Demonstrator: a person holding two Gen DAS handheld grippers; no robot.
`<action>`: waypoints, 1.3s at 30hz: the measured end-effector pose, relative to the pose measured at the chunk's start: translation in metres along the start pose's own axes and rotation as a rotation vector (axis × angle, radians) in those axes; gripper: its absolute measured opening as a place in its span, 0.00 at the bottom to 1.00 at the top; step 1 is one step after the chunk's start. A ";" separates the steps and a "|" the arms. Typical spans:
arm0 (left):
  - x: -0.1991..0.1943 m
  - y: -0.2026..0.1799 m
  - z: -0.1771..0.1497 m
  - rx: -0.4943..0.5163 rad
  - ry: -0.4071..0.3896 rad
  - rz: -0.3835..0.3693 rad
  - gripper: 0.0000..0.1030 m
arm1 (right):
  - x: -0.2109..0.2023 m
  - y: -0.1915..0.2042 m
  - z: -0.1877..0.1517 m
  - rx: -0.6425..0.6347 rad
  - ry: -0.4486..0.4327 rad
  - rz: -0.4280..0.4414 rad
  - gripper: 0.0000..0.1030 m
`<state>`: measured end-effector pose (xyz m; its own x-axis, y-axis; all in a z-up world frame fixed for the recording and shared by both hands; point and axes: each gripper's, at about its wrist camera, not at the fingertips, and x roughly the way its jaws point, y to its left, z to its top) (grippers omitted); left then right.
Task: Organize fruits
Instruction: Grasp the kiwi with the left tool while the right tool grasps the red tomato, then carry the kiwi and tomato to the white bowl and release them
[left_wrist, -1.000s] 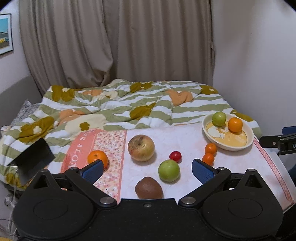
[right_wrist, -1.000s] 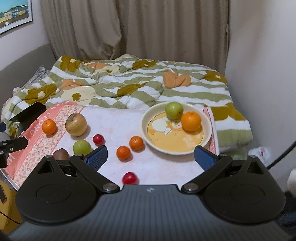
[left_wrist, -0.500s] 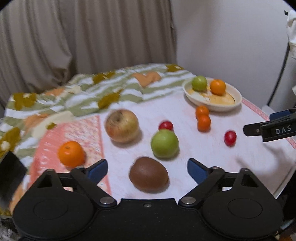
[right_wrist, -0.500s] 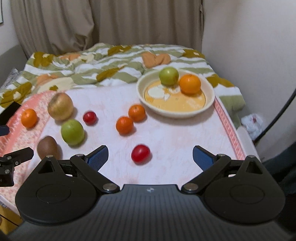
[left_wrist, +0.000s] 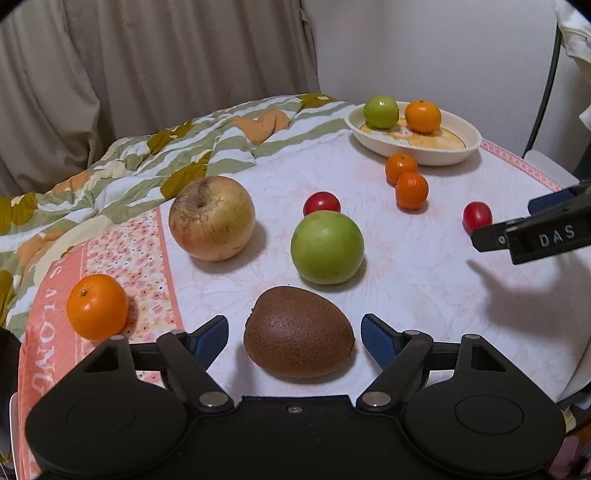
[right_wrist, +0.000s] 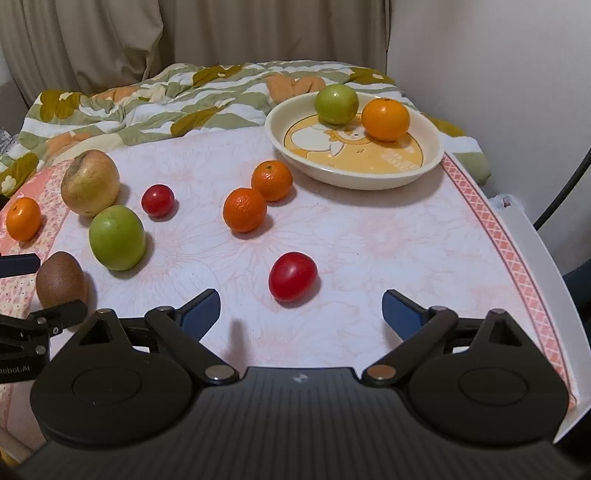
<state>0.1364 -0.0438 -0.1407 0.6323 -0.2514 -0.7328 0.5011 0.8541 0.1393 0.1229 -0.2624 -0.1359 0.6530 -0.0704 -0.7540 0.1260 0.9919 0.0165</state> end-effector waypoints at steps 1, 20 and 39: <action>0.002 -0.001 0.000 0.006 0.007 -0.002 0.72 | 0.002 0.000 0.000 -0.001 0.001 -0.001 1.00; 0.000 0.005 -0.006 -0.042 0.033 0.002 0.67 | 0.026 0.006 0.008 -0.022 0.030 0.017 0.71; -0.047 0.004 0.011 -0.162 -0.049 -0.010 0.67 | -0.021 0.009 0.027 -0.016 -0.017 0.040 0.45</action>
<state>0.1154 -0.0336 -0.0985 0.6573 -0.2791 -0.7000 0.4085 0.9125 0.0198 0.1305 -0.2551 -0.1022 0.6697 -0.0323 -0.7420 0.0875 0.9955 0.0356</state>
